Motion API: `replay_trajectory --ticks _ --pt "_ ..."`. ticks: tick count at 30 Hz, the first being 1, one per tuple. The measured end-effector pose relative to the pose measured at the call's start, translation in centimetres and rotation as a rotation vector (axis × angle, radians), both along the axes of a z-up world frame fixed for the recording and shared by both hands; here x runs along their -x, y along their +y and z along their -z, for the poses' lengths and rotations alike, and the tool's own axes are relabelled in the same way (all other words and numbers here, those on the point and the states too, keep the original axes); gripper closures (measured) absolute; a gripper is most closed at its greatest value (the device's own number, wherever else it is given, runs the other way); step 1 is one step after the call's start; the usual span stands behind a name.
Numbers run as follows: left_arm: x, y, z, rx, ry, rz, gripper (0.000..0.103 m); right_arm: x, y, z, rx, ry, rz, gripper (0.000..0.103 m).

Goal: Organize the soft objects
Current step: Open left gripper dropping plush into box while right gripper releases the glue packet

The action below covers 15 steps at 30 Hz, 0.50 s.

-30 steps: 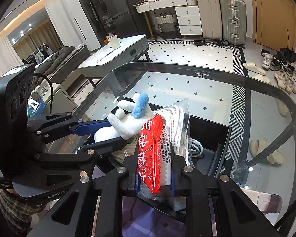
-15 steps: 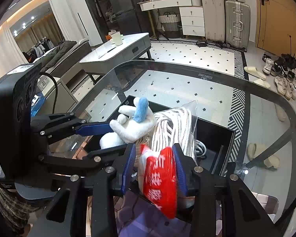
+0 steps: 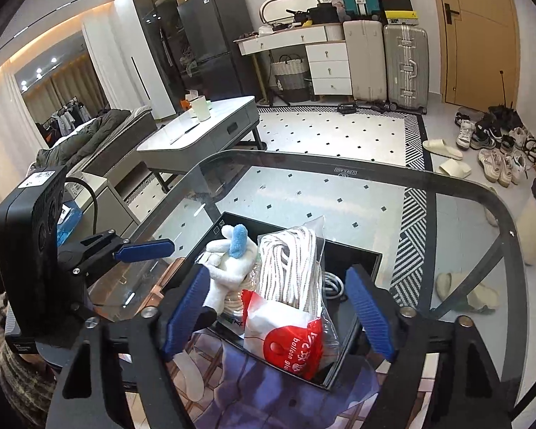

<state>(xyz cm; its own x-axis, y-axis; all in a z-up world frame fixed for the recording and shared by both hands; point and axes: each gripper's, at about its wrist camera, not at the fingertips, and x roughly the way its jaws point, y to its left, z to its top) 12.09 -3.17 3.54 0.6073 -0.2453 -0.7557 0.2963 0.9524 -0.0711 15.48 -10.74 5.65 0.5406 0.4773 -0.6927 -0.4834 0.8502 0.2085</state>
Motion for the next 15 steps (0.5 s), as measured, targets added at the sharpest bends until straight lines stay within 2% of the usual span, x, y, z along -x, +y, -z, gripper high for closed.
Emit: replay_trajectory --ticks 2,5,8,10,15 --pt "0.5 -0.1 -0.2 -0.011 -0.015 0.001 0.004 0.5 -0.5 0.0 0.009 -0.016 0.016 0.011" --pt "1.2 0.1 -0.4 -0.015 -0.043 -0.003 0.004 1.6 -1.7 0.4 0.025 -0.042 0.046 0.003" --pt "1.9 0.5 -0.5 -0.012 -0.068 -0.012 0.004 2.8 -2.8 0.9 0.039 -0.079 0.083 0.002" --pt "2.4 0.9 -0.4 -0.007 -0.080 -0.031 0.000 3.7 -3.7 1.1 0.028 -0.100 0.106 0.001" --pt "3.3 2.2 0.3 0.013 -0.127 -0.082 0.000 5.2 -5.3 2.3 0.001 -0.134 0.152 0.001"
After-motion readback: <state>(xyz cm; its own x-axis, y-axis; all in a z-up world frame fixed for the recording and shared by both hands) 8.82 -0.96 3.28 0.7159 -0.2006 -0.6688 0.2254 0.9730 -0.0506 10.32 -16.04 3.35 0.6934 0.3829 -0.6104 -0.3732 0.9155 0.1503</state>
